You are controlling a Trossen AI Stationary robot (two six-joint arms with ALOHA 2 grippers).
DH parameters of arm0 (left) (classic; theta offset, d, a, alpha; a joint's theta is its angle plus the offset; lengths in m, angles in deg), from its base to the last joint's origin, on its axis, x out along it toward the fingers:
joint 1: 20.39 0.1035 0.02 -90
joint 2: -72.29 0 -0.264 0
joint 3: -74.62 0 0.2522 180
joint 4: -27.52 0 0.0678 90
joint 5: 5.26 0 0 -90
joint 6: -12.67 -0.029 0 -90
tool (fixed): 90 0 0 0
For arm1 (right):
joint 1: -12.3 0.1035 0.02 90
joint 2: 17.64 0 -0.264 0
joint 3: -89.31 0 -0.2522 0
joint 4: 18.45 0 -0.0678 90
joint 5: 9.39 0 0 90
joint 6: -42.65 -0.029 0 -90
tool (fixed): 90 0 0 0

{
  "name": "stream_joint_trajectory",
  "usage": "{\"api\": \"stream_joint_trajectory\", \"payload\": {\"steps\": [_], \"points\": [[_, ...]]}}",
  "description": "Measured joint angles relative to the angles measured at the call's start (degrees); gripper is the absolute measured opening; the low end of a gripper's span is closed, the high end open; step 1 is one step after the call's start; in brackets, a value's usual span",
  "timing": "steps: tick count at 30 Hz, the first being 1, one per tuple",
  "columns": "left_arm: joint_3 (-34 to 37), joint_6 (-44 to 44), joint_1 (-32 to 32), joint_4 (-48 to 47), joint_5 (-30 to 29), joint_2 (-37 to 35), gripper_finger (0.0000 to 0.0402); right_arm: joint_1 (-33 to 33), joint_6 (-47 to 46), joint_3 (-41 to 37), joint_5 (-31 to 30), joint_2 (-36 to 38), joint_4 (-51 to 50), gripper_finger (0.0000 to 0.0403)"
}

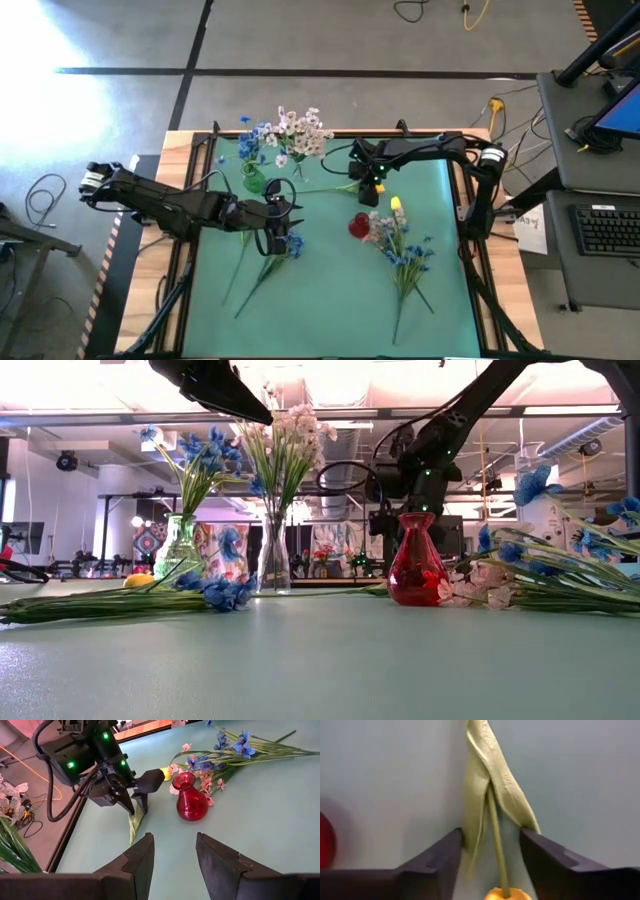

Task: Sort flowers into vase by color
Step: Put the top yellow flower into the red vase

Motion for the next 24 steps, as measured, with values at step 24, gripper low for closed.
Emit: {"api": "stream_joint_trajectory", "payload": {"steps": [24], "points": [[0.02, 1.57, 0.00, 1.37, 0.03, 0.00, 0.0134, 0.07, -2.46, 5.06, -6.28, 13.83, -19.90, 0.0017]]}}
